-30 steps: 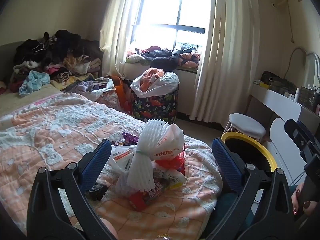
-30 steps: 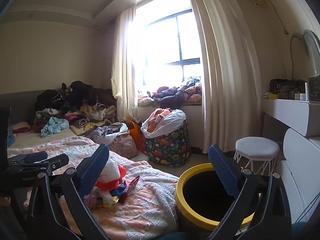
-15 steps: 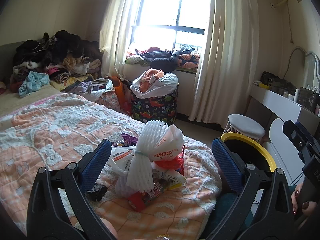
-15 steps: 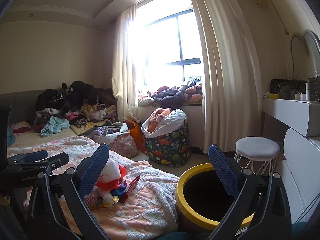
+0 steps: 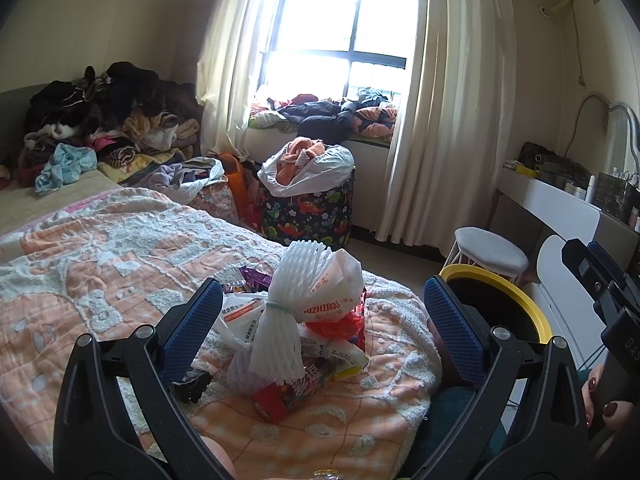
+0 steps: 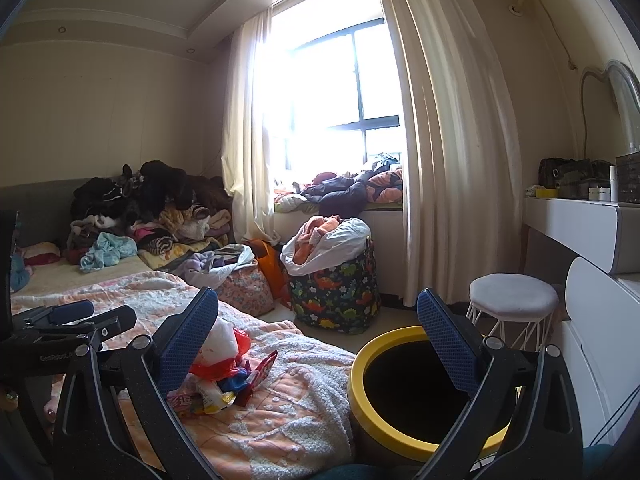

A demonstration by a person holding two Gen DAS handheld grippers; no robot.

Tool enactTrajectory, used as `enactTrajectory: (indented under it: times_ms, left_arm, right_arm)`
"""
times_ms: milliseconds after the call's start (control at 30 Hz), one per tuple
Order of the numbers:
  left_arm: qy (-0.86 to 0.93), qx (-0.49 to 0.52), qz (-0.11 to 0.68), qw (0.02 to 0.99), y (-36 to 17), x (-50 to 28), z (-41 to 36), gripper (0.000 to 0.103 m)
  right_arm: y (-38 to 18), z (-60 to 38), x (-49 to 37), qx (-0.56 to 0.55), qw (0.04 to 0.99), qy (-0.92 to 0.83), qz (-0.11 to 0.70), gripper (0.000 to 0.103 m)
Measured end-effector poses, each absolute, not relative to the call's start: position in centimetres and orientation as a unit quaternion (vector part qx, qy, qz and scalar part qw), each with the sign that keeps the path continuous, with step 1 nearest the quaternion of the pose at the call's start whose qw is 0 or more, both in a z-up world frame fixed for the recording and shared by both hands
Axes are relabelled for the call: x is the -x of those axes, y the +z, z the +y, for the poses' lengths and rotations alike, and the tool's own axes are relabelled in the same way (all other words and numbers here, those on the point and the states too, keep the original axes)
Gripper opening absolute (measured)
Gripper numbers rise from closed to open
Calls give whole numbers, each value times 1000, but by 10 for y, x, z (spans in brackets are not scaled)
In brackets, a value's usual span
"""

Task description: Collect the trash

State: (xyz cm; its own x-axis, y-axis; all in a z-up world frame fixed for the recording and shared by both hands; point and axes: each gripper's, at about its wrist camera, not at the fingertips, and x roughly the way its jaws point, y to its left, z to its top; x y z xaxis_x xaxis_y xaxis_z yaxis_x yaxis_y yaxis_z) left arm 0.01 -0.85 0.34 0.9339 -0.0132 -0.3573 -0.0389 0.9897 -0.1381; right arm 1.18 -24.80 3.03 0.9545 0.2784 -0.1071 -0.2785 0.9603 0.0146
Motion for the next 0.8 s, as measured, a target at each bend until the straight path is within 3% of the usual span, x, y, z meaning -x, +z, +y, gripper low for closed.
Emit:
enactTrajectory:
  times_ms: [800]
  left_arm:
    - [3,69,181,981,10,0,-17,93]
  right_arm:
    - [31,-248,-12,0,989,140,54,97]
